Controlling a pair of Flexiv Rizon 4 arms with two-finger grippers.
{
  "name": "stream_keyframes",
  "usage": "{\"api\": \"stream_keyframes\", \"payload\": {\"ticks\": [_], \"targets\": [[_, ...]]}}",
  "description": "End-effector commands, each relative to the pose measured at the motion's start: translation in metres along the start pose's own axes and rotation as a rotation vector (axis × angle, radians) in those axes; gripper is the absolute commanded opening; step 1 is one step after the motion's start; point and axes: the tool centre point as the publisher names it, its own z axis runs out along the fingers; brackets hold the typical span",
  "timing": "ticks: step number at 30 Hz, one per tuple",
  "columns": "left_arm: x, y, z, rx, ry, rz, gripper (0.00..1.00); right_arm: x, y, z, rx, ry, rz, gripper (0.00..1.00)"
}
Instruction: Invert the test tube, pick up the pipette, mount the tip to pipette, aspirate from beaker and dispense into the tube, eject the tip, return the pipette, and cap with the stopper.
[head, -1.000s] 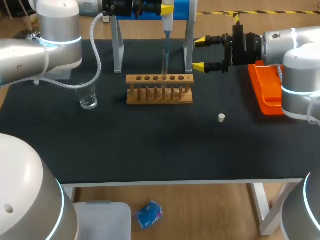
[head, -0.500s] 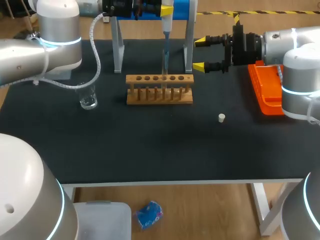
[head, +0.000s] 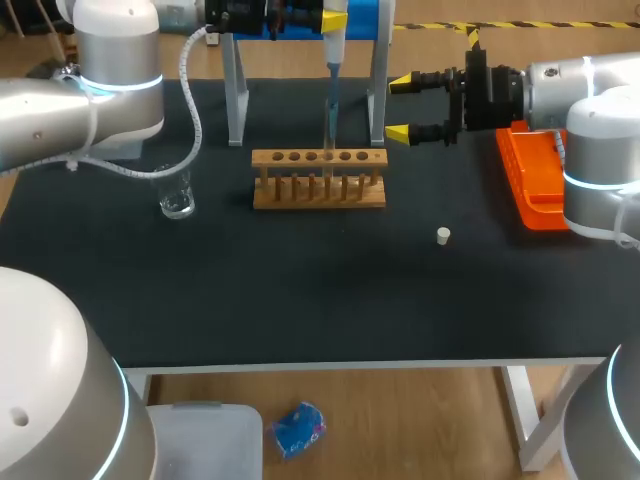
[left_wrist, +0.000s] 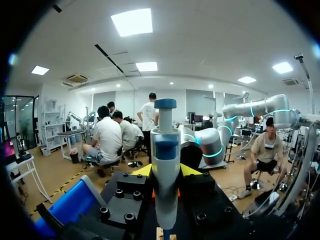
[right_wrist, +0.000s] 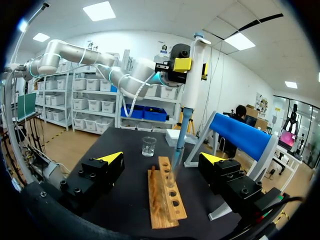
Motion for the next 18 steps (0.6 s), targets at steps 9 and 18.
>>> {"api": "stream_keyframes", "payload": {"ticks": [9, 18], "targets": [[0.001, -0.001, 0.0, -0.002, -0.003, 0.0, 0.0, -0.021, 0.065, -0.044, 0.116, -0.054, 0.001, 1.0], [0.001, -0.001, 0.0, -0.002, -0.003, 0.0, 0.0, -0.029, 0.127, -0.055, 0.158, -0.12, 0.023, 1.0]]}}
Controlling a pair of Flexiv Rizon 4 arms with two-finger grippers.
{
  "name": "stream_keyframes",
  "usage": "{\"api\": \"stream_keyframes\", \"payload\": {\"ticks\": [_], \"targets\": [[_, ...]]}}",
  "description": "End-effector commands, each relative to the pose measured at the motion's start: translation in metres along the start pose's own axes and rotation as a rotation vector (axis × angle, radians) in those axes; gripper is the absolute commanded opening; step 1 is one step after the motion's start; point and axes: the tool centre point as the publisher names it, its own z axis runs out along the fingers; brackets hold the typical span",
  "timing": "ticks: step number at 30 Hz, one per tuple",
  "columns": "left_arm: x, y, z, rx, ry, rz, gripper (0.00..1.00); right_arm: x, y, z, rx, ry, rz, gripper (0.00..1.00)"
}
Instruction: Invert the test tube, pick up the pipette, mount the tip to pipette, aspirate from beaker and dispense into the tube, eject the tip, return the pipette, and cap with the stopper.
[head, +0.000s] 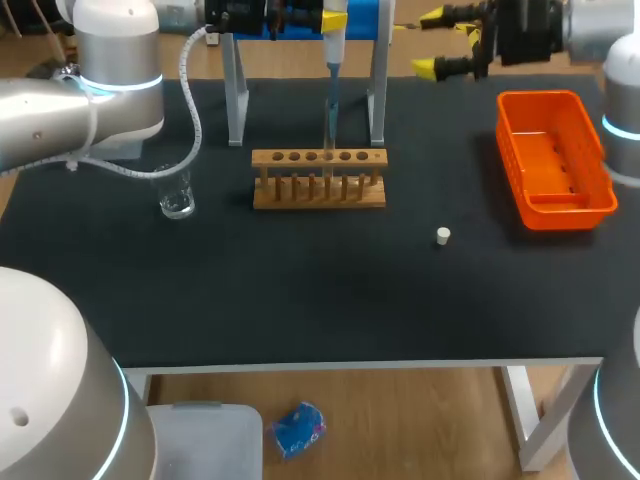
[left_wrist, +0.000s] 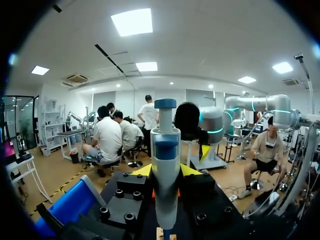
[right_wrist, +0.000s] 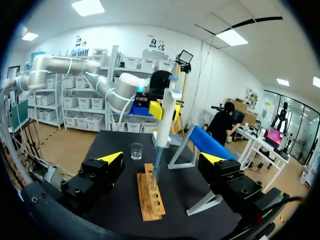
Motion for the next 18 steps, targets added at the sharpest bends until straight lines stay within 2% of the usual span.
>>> {"api": "stream_keyframes", "payload": {"ticks": [1, 7, 18], "targets": [[0.001, -0.001, 0.0, -0.002, -0.003, 0.0, 0.0, 0.006, 0.035, -0.006, 0.057, -0.026, -0.002, 1.0], [0.001, -0.001, 0.0, -0.002, -0.003, 0.0, 0.0, 0.001, 0.071, -0.003, 0.067, -0.074, 0.001, 1.0], [0.001, -0.001, 0.0, -0.002, -0.003, 0.0, 0.0, 0.001, 0.071, -0.003, 0.067, -0.074, 0.001, 1.0]]}}
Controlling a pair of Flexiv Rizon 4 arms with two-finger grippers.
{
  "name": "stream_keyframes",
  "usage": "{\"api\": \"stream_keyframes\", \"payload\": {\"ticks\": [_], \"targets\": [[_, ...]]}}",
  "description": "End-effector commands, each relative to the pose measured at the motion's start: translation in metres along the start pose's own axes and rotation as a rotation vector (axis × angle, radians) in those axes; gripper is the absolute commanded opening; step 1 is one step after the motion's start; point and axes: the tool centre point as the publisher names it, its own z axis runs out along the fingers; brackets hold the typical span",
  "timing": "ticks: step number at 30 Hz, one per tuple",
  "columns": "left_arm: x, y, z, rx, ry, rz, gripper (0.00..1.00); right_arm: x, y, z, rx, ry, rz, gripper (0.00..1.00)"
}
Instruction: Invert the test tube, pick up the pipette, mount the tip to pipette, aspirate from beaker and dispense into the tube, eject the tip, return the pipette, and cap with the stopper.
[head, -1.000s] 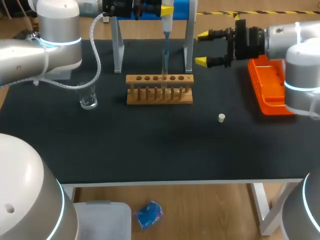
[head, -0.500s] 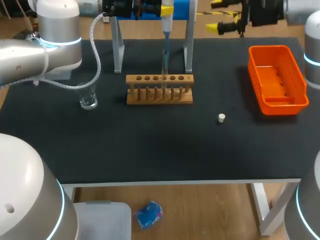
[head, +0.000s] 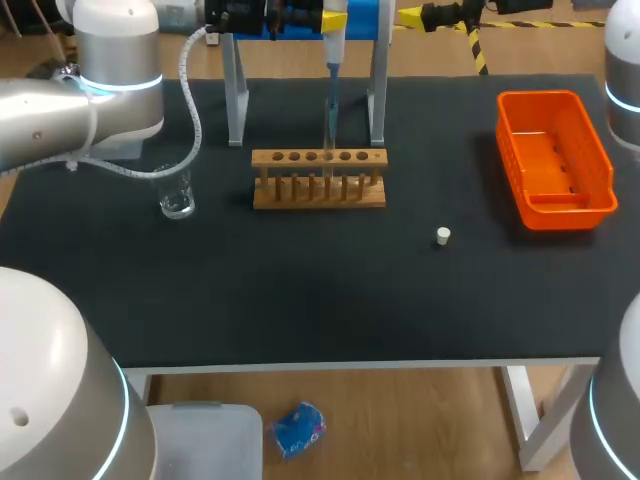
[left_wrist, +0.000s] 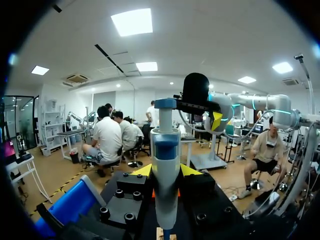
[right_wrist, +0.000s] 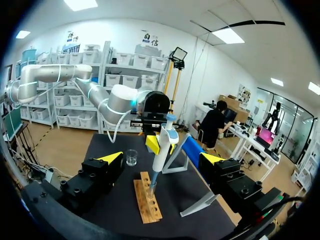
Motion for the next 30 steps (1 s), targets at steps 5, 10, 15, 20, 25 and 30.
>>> {"api": "stream_keyframes", "payload": {"ticks": [5, 10, 15, 20, 25, 30], "targets": [[0.001, -0.001, 0.0, -0.002, -0.003, 0.0, 0.0, -0.002, 0.002, 0.0, 0.01, -0.001, 0.006, 1.0], [0.001, -0.001, 0.0, -0.002, -0.003, 0.0, 0.0, -0.008, 0.019, 0.0, -0.006, 0.027, 0.025, 1.0], [0.001, -0.001, 0.0, -0.002, -0.003, 0.0, 0.0, -0.015, 0.03, -0.001, 0.035, 0.017, 0.072, 1.0], [0.001, -0.001, 0.0, -0.002, -0.003, 0.0, 0.0, -0.019, 0.035, 0.001, 0.061, 0.01, 0.079, 1.0], [0.001, -0.001, 0.0, -0.002, -0.003, 0.0, 0.0, -0.022, 0.036, 0.009, 0.074, 0.013, 0.078, 0.19], [0.001, -0.001, 0.0, -0.002, -0.003, 0.0, 0.0, -0.024, 0.045, 0.018, 0.087, 0.028, 0.067, 0.0]]}}
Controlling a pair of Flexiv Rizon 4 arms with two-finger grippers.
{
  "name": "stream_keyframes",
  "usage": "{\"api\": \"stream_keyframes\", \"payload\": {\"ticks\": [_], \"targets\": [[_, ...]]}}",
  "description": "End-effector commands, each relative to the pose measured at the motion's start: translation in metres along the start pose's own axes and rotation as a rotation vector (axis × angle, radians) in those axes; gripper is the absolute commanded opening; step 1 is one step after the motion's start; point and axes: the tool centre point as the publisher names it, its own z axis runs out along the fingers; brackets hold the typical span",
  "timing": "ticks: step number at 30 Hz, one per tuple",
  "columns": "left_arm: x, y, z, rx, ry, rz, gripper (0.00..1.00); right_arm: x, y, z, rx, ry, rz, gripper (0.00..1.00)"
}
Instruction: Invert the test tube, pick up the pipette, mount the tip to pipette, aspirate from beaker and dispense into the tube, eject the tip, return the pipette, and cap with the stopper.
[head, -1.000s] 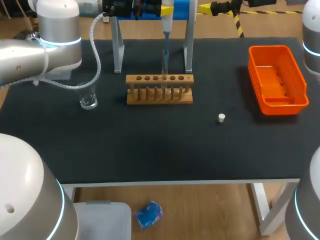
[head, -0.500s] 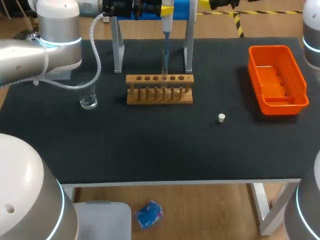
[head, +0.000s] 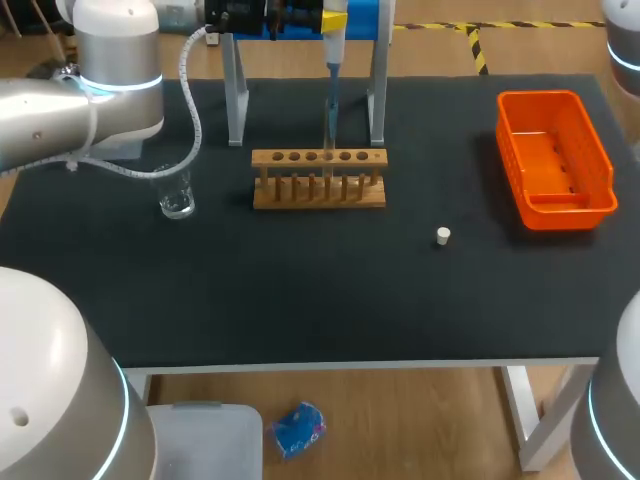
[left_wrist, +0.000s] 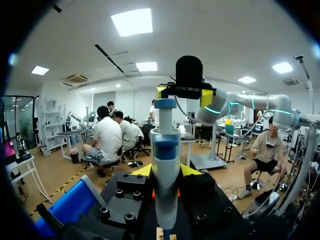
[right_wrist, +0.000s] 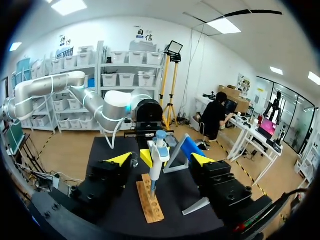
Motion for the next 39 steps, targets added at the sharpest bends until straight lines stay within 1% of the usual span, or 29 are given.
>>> {"api": "stream_keyframes", "payload": {"ticks": [1, 9, 16, 23, 30, 39], "targets": [[0.001, -0.001, 0.0, -0.002, -0.003, 0.0, 0.0, -0.007, 0.012, 0.01, 0.015, 0.021, -0.003, 0.0], [0.001, -0.001, 0.0, -0.002, -0.003, 0.0, 0.0, -0.018, 0.029, 0.03, 0.007, 0.041, -0.007, 0.0], [0.001, -0.001, 0.0, -0.002, -0.003, 0.0, 0.0, -0.017, 0.035, 0.048, 0.0, 0.063, -0.01, 0.0], [0.001, -0.001, 0.0, -0.002, -0.003, 0.0, 0.0, -0.008, 0.041, 0.055, -0.007, 0.083, -0.015, 0.0], [0.001, -0.001, 0.0, -0.002, -0.003, 0.0, 0.0, -0.001, 0.037, 0.058, -0.004, 0.096, -0.014, 0.0], [0.001, -0.001, 0.0, -0.002, -0.003, 0.0, 0.0, -0.002, 0.033, 0.064, 0.005, 0.103, -0.006, 0.0]]}}
